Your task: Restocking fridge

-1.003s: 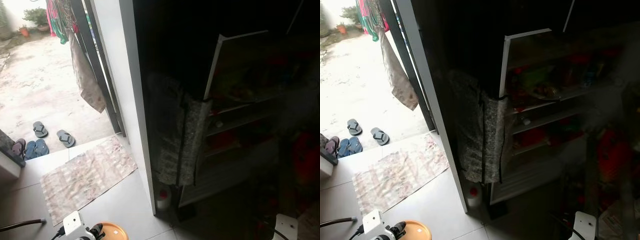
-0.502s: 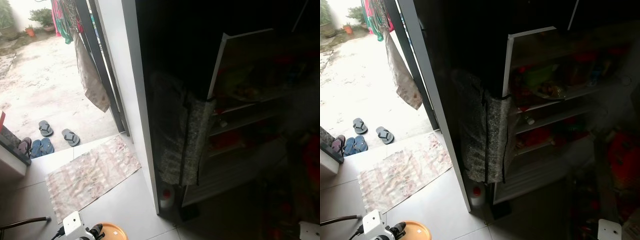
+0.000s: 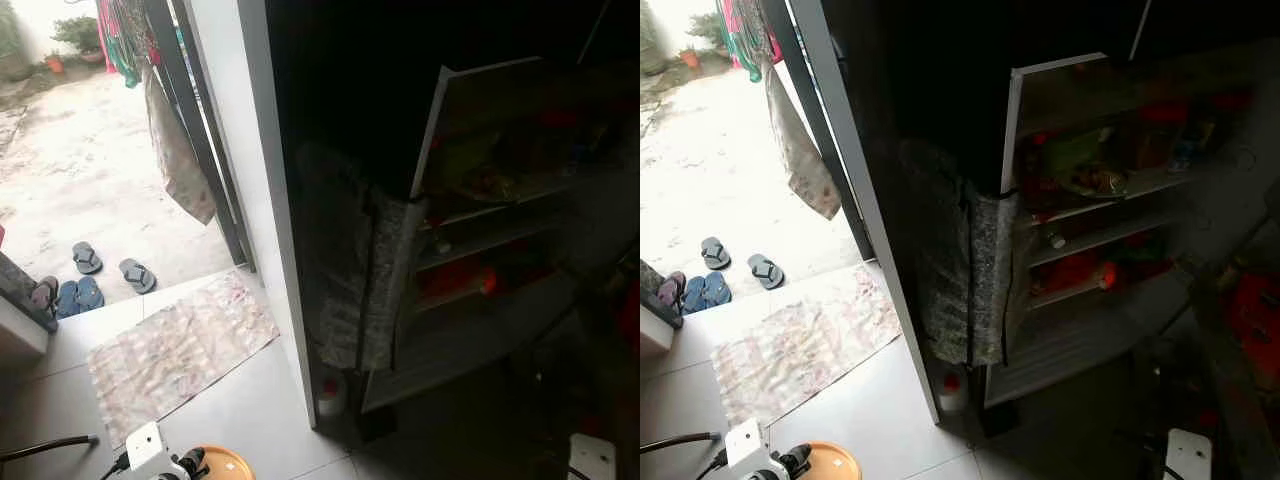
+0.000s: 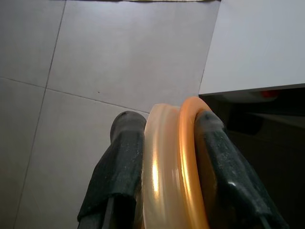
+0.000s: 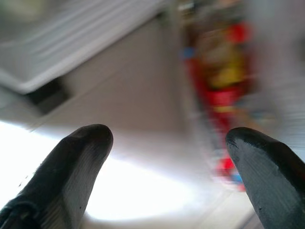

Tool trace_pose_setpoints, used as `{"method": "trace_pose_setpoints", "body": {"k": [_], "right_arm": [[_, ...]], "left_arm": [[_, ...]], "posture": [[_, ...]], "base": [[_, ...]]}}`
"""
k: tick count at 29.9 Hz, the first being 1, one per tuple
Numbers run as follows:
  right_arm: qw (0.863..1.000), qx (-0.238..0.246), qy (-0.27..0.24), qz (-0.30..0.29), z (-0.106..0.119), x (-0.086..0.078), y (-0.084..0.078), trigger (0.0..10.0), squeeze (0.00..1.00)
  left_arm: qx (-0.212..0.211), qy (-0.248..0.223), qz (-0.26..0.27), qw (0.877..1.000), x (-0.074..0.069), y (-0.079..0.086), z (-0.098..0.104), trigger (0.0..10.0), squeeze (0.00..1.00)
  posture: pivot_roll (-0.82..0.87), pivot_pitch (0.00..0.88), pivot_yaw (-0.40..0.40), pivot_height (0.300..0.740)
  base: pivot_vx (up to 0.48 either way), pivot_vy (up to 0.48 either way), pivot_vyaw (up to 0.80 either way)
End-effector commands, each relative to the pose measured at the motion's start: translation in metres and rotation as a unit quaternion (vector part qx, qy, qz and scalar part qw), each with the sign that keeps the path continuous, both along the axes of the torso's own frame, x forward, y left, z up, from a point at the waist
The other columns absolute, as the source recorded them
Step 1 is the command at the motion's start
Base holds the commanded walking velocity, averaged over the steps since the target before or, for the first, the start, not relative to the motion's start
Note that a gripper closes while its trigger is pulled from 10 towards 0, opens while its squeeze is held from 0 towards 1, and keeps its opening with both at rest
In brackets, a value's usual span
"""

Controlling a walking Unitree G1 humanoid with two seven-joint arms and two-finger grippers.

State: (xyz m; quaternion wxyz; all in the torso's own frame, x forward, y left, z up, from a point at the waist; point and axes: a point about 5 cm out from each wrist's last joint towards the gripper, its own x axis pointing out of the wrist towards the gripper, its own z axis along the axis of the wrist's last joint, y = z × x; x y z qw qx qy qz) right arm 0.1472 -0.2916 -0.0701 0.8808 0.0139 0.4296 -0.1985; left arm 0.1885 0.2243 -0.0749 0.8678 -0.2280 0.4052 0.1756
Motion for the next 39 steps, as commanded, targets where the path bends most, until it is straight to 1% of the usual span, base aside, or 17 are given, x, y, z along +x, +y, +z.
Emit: {"method": "trace_pose_setpoints", "body": {"k": [1,2,3,7,9,10,12,15,19,28,31,39], "right_arm": [[0.999,0.031,0.005,0.025,-0.005,0.0,0.013,10.0,0.0],[0.999,0.041,0.003,0.034,-0.007,0.001,0.019,10.0,0.0],[0.997,0.062,0.004,0.04,-0.011,0.002,0.031,10.0,0.0],[0.995,0.084,0.016,0.058,-0.016,0.004,0.051,10.0,0.0],[0.993,0.092,0.015,0.069,-0.017,0.006,0.057,10.0,0.0],[0.993,0.099,0.008,0.07,-0.016,0.01,0.061,10.0,0.0],[0.991,0.106,0.008,0.081,-0.016,0.012,0.065,10.0,0.0],[0.99,0.105,0.01,0.098,-0.016,0.014,0.067,10.0,0.0],[0.99,0.103,0.007,0.093,-0.015,0.016,0.064,10.0,0.0],[0.99,0.104,0.021,0.097,-0.018,0.006,0.063,10.0,0.0],[0.99,0.104,0.025,0.095,-0.019,0.004,0.063,10.0,0.0],[0.989,0.106,0.027,0.096,-0.02,0.003,0.064,10.0,0.0]], "left_arm": [[0.003,0.024,-0.006,1.0,-0.01,0.0,-0.005,10.0,0.0],[0.003,0.024,-0.007,1.0,-0.01,0.0,-0.005,10.0,0.0],[0.004,0.024,-0.006,1.0,-0.01,0.0,-0.005,10.0,0.0],[0.007,0.023,-0.008,1.0,-0.008,0.0,-0.005,10.0,0.0],[0.011,0.024,-0.009,1.0,-0.008,0.001,-0.004,10.0,0.0],[0.014,0.025,-0.009,1.0,-0.008,0.002,-0.004,10.0,0.0],[0.016,0.026,-0.009,0.999,-0.009,0.004,-0.004,10.0,0.0],[0.018,0.026,-0.01,0.999,-0.009,0.004,-0.004,10.0,0.0],[0.019,0.027,-0.008,0.999,-0.009,0.004,-0.004,10.0,0.0],[0.015,0.026,-0.002,1.0,-0.01,0.0,-0.005,10.0,0.0],[0.014,0.022,0.013,1.0,-0.01,0.002,-0.005,10.0,0.0],[0.017,0.021,0.011,1.0,-0.009,0.004,-0.004,10.0,0.0]], "posture": [[-0.04,0.051,0.037,0.74],[-0.04,0.05,0.037,0.74],[-0.04,0.046,0.036,0.74],[-0.03,0.033,0.037,0.74],[-0.03,0.033,0.037,0.74],[-0.03,0.033,0.037,0.74],[-0.03,0.026,0.037,0.74],[-0.03,0.026,0.037,0.74],[-0.03,0.034,0.035,0.74],[-0.03,0.033,0.031,0.74],[-0.03,0.034,0.029,0.74],[-0.03,0.034,0.029,0.74]], "base": [[0.0,0.0,0.0],[0.0,0.0,0.0],[0.0,0.0,0.0],[0.0,0.0,0.0],[0.0,0.0,0.0],[0.0,0.0,0.0],[0.0,0.0,0.0],[0.0,0.0,0.0],[0.0,-0.12,0.0],[0.0,-0.24,0.0],[0.0,-0.24,0.0],[0.0,-0.181,0.0]]}}
